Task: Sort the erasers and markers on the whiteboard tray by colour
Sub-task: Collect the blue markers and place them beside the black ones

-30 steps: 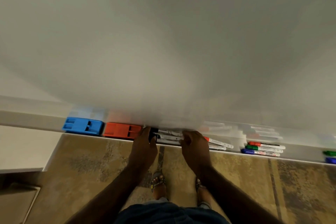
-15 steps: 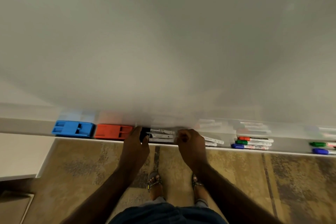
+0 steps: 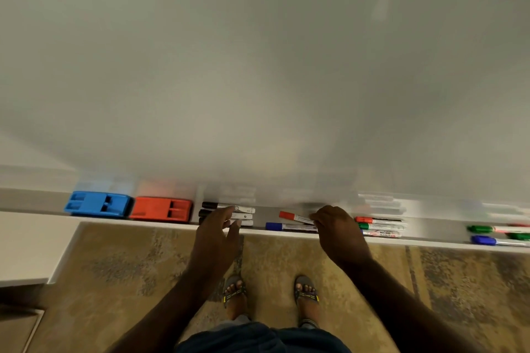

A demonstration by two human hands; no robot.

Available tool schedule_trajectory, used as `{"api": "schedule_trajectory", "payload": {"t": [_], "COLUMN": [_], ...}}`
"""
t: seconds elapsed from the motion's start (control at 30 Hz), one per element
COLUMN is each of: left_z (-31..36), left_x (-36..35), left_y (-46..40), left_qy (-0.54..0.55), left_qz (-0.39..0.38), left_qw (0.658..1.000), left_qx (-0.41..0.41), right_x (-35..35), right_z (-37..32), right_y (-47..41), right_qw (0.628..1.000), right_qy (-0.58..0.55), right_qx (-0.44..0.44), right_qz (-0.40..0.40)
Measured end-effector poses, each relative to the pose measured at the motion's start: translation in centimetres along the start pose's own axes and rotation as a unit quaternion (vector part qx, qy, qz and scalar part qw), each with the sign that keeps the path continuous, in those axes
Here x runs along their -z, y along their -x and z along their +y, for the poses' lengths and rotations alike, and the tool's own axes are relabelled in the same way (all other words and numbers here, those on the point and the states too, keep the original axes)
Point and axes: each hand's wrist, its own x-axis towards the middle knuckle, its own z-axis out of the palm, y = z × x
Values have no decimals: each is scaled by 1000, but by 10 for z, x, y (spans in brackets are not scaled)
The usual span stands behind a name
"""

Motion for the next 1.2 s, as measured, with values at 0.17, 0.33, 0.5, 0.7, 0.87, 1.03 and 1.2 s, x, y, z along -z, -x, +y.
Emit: {"api": "schedule_trajectory", "payload": {"t": [0.17, 0.33, 0.5, 0.7, 0.87, 1.03, 1.2], "left_z": [12, 22, 28, 32, 40, 62, 70], "left_x": [-22, -39, -48, -54, -63, -85, -108], "left_y": [15, 28, 38, 44, 46, 58, 65], "left_qy": [9, -15, -22, -20, 53, 398, 519], "left_qz": [-17, -26, -19, -19, -97, -155, -122], "left_qw": [1000, 999, 1000, 999, 988, 866, 792], "left_qx": [18, 13, 7, 41, 106, 259, 298], "right_x": [-3, -8, -9, -16, -9, 5, 10], "right_z": [-3, -11, -16, -14, -13, -26, -25], "right_y": [-6, -13, -22, -24, -6, 32, 58], "right_qw": [990, 979, 971, 970, 986, 990, 988], "right_qy": [58, 100, 145, 150, 87, 30, -11], "right_qx": [94, 121, 129, 123, 105, 125, 134], "right_qz": [-93, -127, -142, -146, -90, -53, -71]}}
